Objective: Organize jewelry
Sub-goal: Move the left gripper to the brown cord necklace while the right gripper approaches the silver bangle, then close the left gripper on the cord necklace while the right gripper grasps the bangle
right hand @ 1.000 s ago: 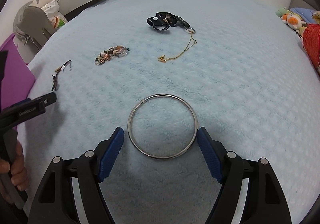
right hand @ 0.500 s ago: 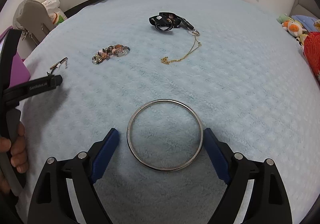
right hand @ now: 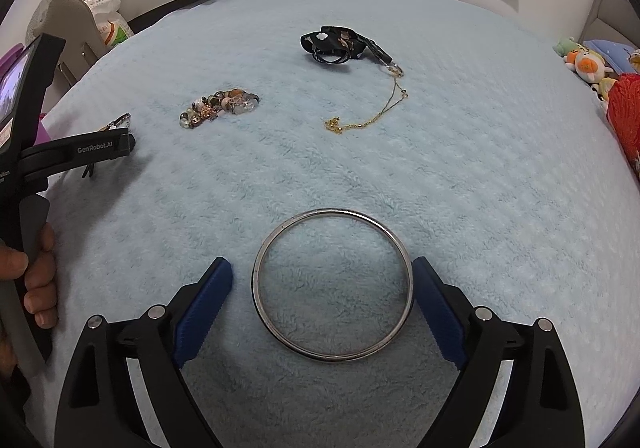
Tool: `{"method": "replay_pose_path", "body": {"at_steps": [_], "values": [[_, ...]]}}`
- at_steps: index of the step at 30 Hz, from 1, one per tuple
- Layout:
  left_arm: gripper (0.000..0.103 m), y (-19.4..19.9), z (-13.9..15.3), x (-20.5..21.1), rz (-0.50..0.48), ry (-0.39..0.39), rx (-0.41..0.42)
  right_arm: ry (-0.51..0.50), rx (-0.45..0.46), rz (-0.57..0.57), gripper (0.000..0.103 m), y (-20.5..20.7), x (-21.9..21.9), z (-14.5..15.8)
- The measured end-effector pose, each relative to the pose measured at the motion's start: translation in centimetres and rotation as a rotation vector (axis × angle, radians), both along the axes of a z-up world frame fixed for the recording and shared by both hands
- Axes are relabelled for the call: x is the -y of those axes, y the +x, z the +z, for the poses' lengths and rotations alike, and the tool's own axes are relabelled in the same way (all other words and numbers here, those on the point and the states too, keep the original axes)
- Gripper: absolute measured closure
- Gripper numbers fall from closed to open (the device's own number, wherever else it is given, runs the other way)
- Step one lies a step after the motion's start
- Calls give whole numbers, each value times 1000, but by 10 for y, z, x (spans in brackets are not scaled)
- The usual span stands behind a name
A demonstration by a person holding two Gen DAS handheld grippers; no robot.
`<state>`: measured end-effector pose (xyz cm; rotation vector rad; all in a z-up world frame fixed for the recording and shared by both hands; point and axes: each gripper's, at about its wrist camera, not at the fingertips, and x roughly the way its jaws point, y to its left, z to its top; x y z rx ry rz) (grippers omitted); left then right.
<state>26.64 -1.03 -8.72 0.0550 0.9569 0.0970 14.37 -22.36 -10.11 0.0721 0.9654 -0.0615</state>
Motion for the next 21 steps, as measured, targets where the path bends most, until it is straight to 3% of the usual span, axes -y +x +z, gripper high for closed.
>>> {"method": "replay_pose_path", "body": {"at_steps": [10,13,15,18,20,21], "values": [[9,1,-2,-8,-2,-56,8,-12,-5,4,20,-1,-4,2],[23,-4,1,-4,-26,-44,19,-11,-2,12,26,-4,-6,3],[38,-9,3,1,-48,-39,34,-9,1,18,30,-5,-7,4],[49,-14,5,10,-71,-12,48,0,2,17,31,-7,-6,5],[64,-15,6,14,-92,-19,45,10,3,19,31,-8,-5,6],[82,-16,8,15,-109,-35,43,16,6,19,31,-9,-4,7]]}}
